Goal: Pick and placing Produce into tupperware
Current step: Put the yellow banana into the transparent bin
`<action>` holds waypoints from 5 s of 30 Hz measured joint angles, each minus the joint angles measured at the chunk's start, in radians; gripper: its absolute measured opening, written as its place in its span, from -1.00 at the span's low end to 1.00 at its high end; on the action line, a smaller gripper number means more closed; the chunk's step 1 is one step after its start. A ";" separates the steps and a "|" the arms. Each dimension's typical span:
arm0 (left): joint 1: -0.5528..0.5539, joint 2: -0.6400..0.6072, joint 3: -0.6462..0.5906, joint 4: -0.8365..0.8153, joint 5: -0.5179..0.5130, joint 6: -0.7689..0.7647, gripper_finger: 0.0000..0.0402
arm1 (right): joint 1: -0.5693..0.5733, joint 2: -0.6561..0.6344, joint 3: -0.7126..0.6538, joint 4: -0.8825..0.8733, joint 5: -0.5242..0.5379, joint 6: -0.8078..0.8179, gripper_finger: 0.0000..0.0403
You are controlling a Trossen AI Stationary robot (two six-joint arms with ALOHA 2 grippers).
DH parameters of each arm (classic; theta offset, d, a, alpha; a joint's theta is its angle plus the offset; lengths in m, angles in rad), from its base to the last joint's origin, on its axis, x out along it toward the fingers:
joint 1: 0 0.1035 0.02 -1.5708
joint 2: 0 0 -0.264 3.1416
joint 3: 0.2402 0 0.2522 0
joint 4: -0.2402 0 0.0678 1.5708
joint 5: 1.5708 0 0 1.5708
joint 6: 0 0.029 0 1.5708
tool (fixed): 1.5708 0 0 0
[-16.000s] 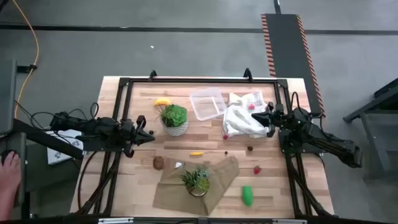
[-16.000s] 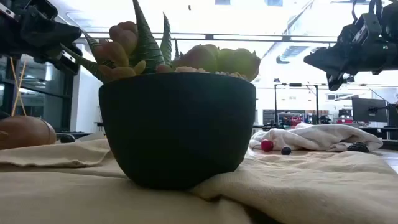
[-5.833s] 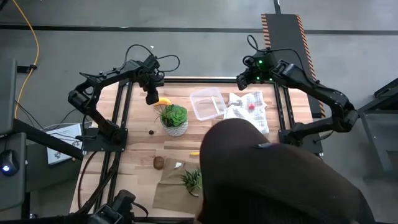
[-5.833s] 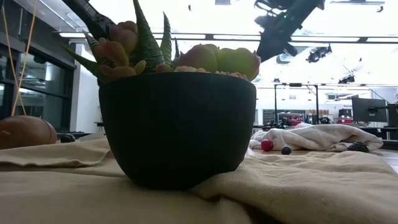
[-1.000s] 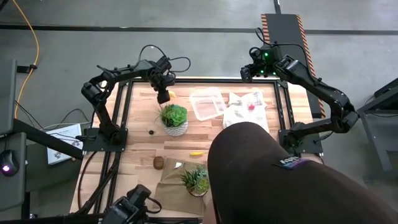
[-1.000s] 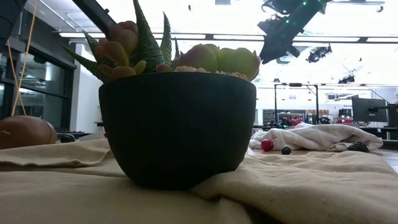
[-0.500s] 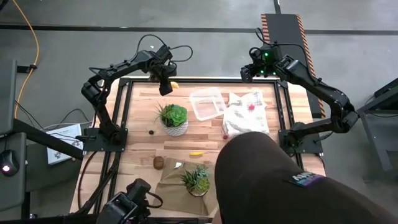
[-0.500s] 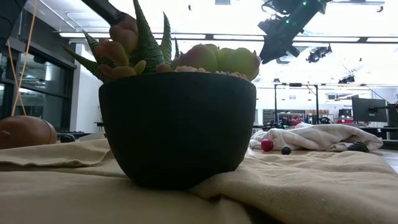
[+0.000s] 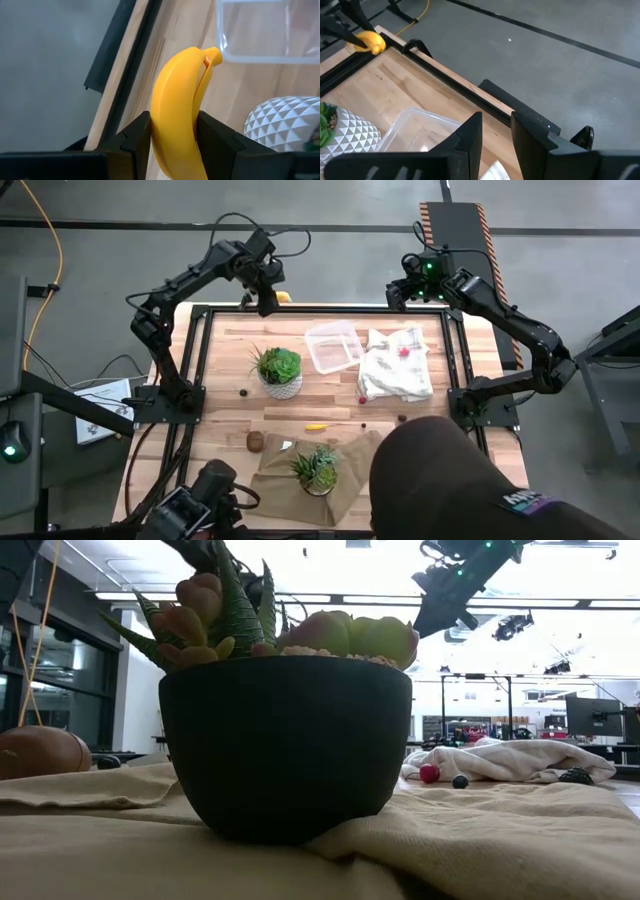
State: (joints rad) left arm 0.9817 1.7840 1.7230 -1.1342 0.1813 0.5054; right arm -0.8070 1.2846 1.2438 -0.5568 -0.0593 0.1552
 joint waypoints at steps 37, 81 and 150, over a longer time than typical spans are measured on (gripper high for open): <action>0.007 -0.023 0.175 -0.160 0.557 -0.095 -0.36 | 0.000 0.000 0.000 0.002 0.000 -0.007 -0.53; -0.016 -0.022 0.174 0.165 0.417 -0.115 -0.36 | 0.000 0.000 0.000 0.041 -0.001 -0.007 -0.53; -0.348 0.413 0.173 0.304 0.084 0.074 -0.36 | -0.024 -0.141 0.001 0.242 -0.176 -0.018 -0.53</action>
State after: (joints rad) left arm 0.6342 2.1970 1.8962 -0.8302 0.2654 0.5797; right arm -0.8310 1.1439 1.2446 -0.3149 -0.2352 0.1368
